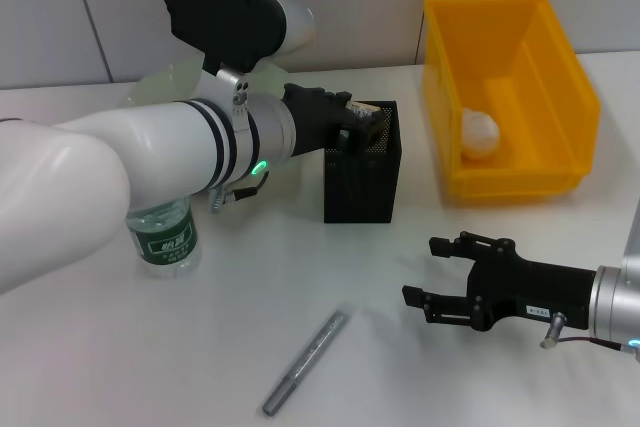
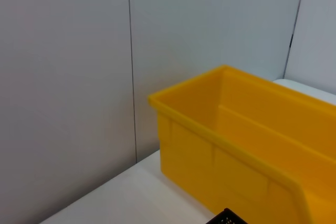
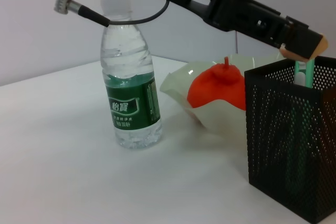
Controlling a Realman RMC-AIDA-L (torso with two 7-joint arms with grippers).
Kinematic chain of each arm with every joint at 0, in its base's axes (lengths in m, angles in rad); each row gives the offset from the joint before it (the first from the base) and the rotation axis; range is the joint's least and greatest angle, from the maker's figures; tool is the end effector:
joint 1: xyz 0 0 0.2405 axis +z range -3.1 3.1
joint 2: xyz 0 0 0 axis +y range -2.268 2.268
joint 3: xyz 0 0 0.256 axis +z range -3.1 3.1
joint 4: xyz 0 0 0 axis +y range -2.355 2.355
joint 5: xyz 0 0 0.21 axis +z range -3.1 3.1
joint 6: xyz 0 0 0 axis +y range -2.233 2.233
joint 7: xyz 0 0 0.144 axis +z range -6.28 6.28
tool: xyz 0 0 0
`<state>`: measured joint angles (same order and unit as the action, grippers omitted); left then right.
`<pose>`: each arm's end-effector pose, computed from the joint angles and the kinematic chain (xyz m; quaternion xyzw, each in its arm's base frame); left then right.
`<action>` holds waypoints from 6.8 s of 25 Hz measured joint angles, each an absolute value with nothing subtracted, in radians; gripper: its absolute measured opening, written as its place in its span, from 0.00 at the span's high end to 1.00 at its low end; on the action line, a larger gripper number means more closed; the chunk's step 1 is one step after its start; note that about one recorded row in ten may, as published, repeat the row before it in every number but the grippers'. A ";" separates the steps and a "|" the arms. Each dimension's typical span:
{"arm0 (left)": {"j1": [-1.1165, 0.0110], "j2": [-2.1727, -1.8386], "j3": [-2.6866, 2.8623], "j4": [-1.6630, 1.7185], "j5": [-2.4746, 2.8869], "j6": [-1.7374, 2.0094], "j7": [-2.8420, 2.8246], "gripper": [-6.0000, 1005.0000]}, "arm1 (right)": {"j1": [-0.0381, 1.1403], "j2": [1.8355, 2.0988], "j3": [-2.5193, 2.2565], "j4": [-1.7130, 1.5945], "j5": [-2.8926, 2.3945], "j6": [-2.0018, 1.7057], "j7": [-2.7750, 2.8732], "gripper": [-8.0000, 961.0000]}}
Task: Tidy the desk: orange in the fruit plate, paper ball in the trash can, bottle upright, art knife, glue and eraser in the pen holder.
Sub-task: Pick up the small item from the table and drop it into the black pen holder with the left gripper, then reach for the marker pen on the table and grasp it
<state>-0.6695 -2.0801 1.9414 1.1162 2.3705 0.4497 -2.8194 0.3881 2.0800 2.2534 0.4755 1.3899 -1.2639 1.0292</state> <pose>-0.0946 0.3941 -0.1025 -0.9167 -0.2322 -0.1099 0.3061 0.3178 0.3008 -0.0393 -0.9301 0.2028 0.1971 0.2345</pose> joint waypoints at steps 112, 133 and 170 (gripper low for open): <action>-0.180 -2.072 1.166 0.960 1.354 1.401 -1.355 0.16 | 0.730 2.076 1.497 1.378 0.640 -1.648 1.705 0.16; -0.202 -2.073 1.164 0.908 1.324 1.425 -1.288 0.16 | 0.811 2.079 1.508 1.221 0.719 -1.585 1.567 0.18; -0.204 -2.070 1.172 0.886 1.326 1.430 -1.260 0.16 | 0.751 2.079 1.546 1.239 0.816 -1.534 1.591 0.19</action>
<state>-0.2040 -2.0695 1.1720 0.8863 1.3258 1.4296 -1.2602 0.7507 2.0785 1.5458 1.2388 0.8163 -1.5339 1.5911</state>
